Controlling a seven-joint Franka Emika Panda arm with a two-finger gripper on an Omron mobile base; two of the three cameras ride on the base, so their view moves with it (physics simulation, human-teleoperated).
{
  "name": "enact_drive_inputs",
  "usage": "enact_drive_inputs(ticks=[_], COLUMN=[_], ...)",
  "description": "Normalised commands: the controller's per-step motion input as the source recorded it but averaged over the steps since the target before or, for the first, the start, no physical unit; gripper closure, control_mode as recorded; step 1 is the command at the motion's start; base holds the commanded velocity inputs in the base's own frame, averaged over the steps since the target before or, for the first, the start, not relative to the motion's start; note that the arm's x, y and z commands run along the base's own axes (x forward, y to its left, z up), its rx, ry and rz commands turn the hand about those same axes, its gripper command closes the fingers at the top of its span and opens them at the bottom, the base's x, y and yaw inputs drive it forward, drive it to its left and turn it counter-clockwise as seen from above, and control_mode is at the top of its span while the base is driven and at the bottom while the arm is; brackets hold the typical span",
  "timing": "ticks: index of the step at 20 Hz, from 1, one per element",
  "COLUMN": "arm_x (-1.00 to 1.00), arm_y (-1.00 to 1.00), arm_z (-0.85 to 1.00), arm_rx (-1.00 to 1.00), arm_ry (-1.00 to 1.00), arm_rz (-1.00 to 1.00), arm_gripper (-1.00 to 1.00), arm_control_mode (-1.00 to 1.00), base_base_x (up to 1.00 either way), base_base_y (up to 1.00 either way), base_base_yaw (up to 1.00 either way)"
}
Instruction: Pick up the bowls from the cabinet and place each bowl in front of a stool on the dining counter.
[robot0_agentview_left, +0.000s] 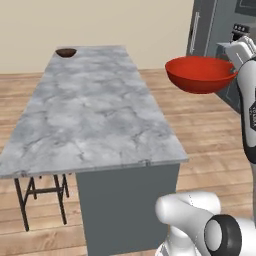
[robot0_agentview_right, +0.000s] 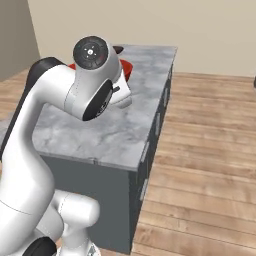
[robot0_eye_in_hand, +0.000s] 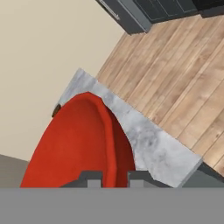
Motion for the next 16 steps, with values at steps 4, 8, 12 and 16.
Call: enact_drive_inputs(ticks=[4,8,12,16], arm_x=[0.0,0.0,0.0,0.0], arm_y=[0.0,0.0,0.0,0.0], arm_z=[0.0,0.0,0.0,0.0], arm_rx=[0.0,0.0,0.0,0.0], arm_ry=[0.0,0.0,0.0,0.0], arm_rz=[0.0,0.0,0.0,0.0], arm_gripper=[1.0,1.0,1.0,1.0], arm_control_mode=[1.0,1.0,1.0,1.0], base_base_x=[0.0,0.0,0.0,0.0], base_base_y=[1.0,1.0,1.0,1.0], base_base_yaw=[0.0,0.0,0.0,0.0])
